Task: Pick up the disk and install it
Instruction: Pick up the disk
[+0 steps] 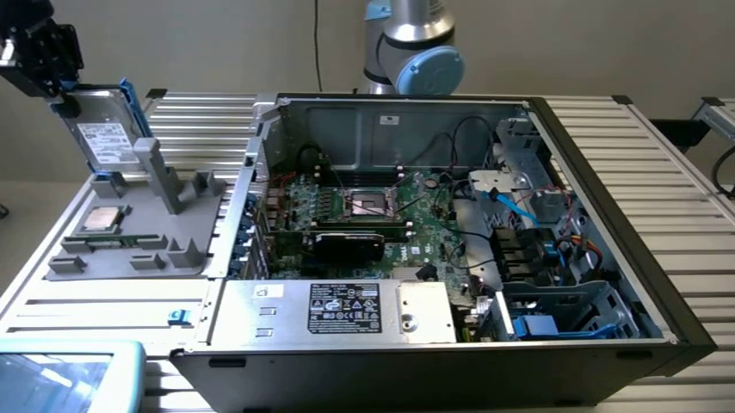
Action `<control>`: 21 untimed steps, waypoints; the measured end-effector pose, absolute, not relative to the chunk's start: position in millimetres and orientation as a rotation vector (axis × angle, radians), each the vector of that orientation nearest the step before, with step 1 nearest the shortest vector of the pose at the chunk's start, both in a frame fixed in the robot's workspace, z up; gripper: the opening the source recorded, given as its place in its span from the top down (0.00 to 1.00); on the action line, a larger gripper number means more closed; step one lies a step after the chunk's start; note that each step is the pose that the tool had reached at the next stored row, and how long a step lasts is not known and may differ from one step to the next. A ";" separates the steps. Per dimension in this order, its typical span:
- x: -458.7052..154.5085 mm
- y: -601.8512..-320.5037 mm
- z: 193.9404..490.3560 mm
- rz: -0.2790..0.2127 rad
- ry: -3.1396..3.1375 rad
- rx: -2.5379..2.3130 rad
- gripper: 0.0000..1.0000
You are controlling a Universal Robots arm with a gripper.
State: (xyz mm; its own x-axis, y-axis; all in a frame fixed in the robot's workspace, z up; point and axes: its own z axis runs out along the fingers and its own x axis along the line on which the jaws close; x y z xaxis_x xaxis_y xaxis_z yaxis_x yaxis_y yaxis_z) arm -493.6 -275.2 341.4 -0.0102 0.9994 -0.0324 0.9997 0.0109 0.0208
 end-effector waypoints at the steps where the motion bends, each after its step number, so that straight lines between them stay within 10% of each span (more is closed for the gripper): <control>1: -493.5 -275.2 344.1 -0.012 2.206 2.183 0.63; 21: -493.5 -275.2 417.2 -0.012 2.206 2.183 0.63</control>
